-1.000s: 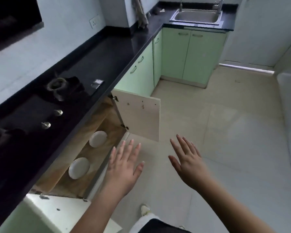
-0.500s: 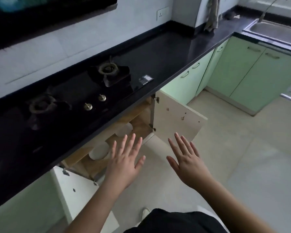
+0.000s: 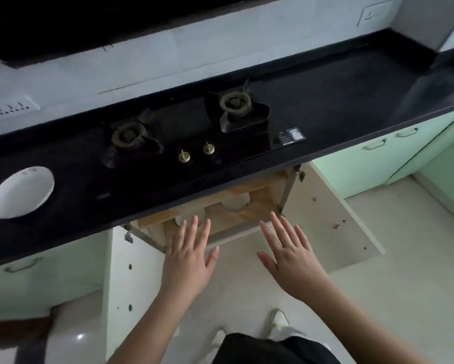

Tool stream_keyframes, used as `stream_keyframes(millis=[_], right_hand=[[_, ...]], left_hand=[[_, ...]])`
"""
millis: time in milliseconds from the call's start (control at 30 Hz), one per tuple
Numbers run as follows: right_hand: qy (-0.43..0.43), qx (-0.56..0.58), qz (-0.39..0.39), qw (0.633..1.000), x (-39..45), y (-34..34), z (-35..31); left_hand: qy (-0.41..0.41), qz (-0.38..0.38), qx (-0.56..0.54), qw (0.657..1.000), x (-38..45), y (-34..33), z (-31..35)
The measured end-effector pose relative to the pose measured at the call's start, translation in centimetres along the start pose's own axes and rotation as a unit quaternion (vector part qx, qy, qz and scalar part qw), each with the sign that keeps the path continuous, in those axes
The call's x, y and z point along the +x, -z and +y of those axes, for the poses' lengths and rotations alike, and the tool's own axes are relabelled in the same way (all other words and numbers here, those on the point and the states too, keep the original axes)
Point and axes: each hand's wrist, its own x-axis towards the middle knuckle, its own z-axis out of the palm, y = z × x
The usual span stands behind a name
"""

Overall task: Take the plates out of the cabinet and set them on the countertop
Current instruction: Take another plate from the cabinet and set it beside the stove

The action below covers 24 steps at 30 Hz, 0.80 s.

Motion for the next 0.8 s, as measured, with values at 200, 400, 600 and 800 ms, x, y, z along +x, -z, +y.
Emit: stream_keyframes(millis=[200,400,600,800], right_hand=[[0.106,-0.033,-0.021,0.994,3.7,1.0,1.5],[0.178,-0.041,-0.030,0.983,5.7,1.2,-1.0],[0.206,-0.062,-0.036,0.976,6.8,0.2,-4.5],[0.220,-0.056,-0.049,0.973,7.6,-1.5,-7.8]], left_hand=[[0.077,0.017,-0.001,0.997,-1.0,-0.1,2.1],[0.153,0.028,-0.006,0.988,-3.9,-0.1,0.7],[0.210,0.066,-0.038,0.975,-5.5,-0.2,-2.0],[0.245,0.054,-0.044,0.967,-6.8,-2.3,-7.0]])
